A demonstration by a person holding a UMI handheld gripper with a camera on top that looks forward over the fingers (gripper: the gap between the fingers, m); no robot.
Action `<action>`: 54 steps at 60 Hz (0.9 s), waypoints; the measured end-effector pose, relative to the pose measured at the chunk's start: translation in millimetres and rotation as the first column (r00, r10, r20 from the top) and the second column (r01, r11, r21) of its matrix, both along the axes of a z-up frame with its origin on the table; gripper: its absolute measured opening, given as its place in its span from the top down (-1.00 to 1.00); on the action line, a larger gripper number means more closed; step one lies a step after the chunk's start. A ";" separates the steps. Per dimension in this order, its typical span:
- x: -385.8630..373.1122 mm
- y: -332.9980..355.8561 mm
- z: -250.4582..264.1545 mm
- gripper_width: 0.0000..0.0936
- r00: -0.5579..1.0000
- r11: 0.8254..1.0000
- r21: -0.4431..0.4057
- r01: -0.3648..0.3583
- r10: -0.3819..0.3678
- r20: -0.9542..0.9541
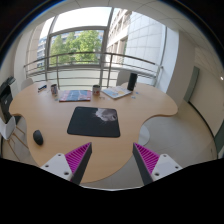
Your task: Arrange mouse
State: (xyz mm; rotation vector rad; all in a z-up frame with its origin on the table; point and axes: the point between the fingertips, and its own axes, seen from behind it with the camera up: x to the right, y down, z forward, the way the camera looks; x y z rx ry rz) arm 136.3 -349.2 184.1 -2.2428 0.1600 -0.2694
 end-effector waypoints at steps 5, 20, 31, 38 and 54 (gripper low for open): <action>0.9 -1.5 -1.5 -0.80 1.000 1.000 -0.012 0.002 -0.002 0.012; -28.4 -27.5 -38.7 -0.80 0.999 0.997 -0.074 0.030 -0.029 0.013; -115.8 -29.4 -88.5 -0.80 0.999 0.993 -0.111 -0.036 0.032 -0.041; -197.4 -9.8 -116.4 -0.80 0.988 0.987 -0.100 -0.124 0.113 -0.109; -327.1 76.1 -171.2 -0.79 0.963 0.968 -0.042 -0.249 0.243 -0.120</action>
